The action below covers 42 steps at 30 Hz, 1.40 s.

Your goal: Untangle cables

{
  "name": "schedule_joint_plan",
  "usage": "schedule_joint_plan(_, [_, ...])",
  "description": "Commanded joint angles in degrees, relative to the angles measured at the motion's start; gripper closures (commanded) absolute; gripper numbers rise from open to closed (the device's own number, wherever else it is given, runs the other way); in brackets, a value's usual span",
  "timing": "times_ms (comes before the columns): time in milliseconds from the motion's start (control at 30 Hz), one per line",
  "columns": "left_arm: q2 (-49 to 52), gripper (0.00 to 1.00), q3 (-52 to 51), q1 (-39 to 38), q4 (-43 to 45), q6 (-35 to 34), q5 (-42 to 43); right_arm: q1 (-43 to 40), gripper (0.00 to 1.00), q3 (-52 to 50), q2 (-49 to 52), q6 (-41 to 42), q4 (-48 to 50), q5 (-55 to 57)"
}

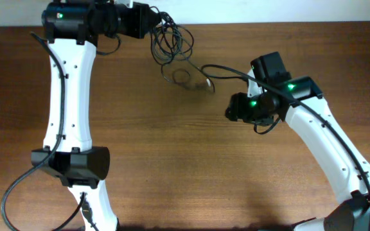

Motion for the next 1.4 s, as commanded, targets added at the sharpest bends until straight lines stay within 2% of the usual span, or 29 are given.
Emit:
schedule_joint_plan(0, [-1.7, 1.0, 1.2, -0.5, -2.0, -0.1, 0.2, -0.1, 0.26, 9.4, 0.0, -5.2, -1.4, -6.4])
schedule_joint_plan(100, [-1.7, 1.0, 1.2, -1.0, -6.5, -0.1, 0.3, 0.0, 0.25, 18.4, 0.0, -5.1, -1.6, -6.7])
schedule_joint_plan(233, [-1.7, 1.0, 1.2, -2.8, -11.4, -0.1, 0.3, 0.0, 0.3, 20.2, 0.1, -5.0, 1.1, -9.9])
schedule_joint_plan(400, [-1.7, 1.0, 1.1, -5.9, -14.8, -0.1, 0.2, 2.3, 0.48, 20.2, 0.1, -5.9, 2.7, -8.9])
schedule_joint_plan(533, [-1.7, 1.0, 1.1, -7.1, -15.0, -0.2, 0.1, 4.8, 0.59, 20.1, 0.2, -6.1, 2.8, -6.3])
schedule_joint_plan(600, [-1.7, 1.0, 1.1, -7.1, -15.3, -0.2, 0.3, 5.5, 0.62, 20.1, 0.2, -6.0, 2.9, -5.0])
schedule_joint_plan(1033, [-1.7, 1.0, 1.1, -8.2, -15.4, -0.1, 0.2, 9.4, 0.64, 20.1, 7.4, -7.2, 6.1, -2.6])
schedule_joint_plan(1167, [-1.7, 1.0, 1.1, -8.2, -15.4, -0.1, 0.3, 9.4, 0.62, 20.1, 10.0, -8.5, 7.0, -2.3])
schedule_joint_plan(1267, [-1.7, 1.0, 1.1, -8.2, -15.5, -0.1, 0.3, 9.3, 0.54, 20.1, 10.6, -8.1, 9.7, -1.0])
schedule_joint_plan(1367, [-1.7, 1.0, 1.1, -8.2, -15.7, -0.1, 0.9, 9.3, 0.54, 20.1, 10.6, -2.1, 12.0, 4.3])
